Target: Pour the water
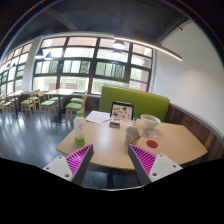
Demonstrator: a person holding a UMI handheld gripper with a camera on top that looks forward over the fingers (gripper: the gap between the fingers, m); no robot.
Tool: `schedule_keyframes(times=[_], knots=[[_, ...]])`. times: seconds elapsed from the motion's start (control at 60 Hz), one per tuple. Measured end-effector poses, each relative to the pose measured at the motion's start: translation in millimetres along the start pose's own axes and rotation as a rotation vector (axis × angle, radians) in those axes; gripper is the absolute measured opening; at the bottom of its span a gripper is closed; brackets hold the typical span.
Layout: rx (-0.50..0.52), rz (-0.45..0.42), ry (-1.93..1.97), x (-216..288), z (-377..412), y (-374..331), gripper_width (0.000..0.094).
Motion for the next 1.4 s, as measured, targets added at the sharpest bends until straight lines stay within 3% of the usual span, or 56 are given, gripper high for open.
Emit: schedule_keyframes(times=[0.267,0.45,0.65,0.833,0.883,0.917,0.933,1.033,1.083,1.2,1.217,1.4], knots=[[0.143,0.045,0.03,-23,65,42,0.0811],[0.252,0.092,0.039,-33,143,121,0.0806],[0.123,0.053,0.075,2,160,218,0.0807],[0.102,0.084,0.091,22,181,280,0.0792],[0.087,0.084,0.073,26,188,279,0.0694],[0.047,0.077,0.058,29,184,284,0.0404],[0.045,0.076,0.058,29,185,285,0.0369],[0.011,0.039,0.017,32,182,293,0.0341],[0.027,0.022,-0.015,34,178,299,0.0304],[0.059,0.015,-0.024,33,179,300,0.0311],[0.068,0.015,-0.026,34,179,300,0.0251],[0.091,0.025,0.052,40,158,311,0.0251]])
Point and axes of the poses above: the point between the fingertips, and its own axes, seen from behind it with the camera up: z to the left, x up, y forward, the way the camera looks, the point moved 4 cm from there along -y, backward, against the way the camera looks, and after that the axes turned 11 degrees about z, right-handed, at the moved point
